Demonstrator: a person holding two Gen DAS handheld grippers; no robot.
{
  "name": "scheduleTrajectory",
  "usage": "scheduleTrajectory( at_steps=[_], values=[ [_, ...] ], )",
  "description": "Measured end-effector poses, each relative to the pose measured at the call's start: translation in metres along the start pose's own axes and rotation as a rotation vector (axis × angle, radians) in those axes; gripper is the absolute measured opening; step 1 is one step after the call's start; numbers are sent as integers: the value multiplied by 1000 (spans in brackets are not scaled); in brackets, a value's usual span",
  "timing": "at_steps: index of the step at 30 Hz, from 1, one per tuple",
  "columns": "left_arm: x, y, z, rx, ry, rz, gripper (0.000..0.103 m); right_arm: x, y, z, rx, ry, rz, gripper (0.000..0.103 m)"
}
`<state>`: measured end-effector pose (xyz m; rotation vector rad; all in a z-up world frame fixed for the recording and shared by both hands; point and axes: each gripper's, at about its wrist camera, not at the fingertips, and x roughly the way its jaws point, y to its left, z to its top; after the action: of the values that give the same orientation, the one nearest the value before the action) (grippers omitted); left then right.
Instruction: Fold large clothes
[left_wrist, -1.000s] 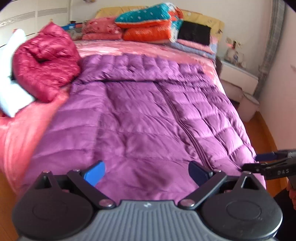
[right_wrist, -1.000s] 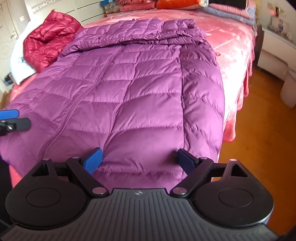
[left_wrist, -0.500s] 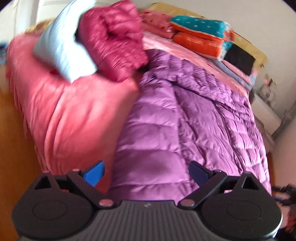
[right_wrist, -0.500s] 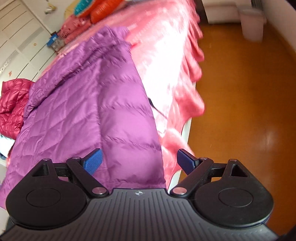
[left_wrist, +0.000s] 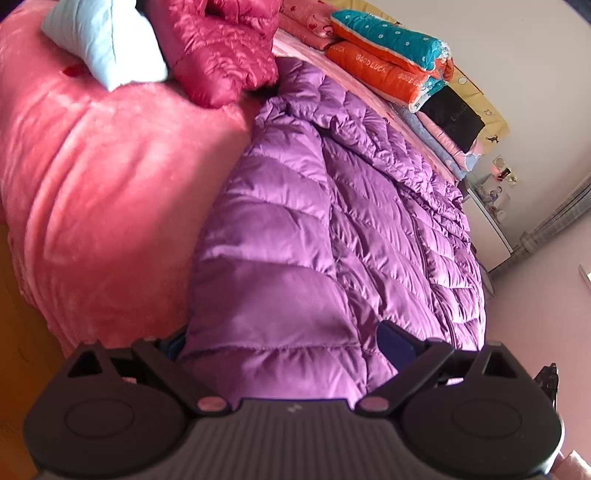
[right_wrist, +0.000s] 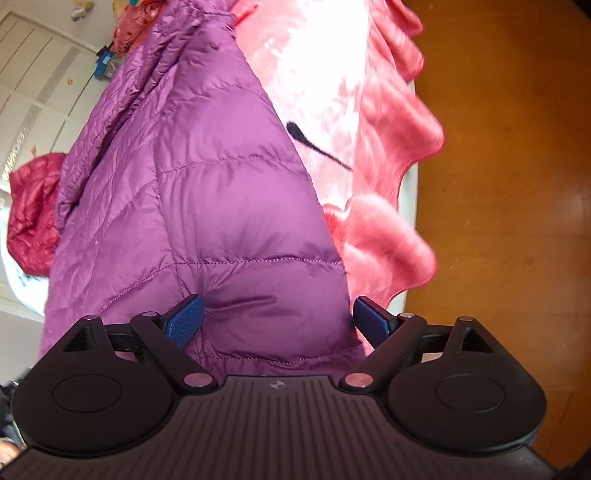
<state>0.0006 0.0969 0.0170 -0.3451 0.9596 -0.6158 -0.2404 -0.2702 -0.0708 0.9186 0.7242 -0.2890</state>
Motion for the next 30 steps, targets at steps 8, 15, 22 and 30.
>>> scheduleTrajectory(
  at_steps=[8,15,22,30],
  values=[
    [6,-6,1,34,19,38,96,14,-19,5,155,75,98,103],
    [-1,-9,-1,55,-2,46,63,1,-11,4,118,50,107,89],
    [-4,-12,-1,40,-8,-30,29,-15,0,-2,51,19,143,61],
    [-16,-10,3,-34,-42,-116,15,-43,26,-1,-54,-81,180,35]
  ],
)
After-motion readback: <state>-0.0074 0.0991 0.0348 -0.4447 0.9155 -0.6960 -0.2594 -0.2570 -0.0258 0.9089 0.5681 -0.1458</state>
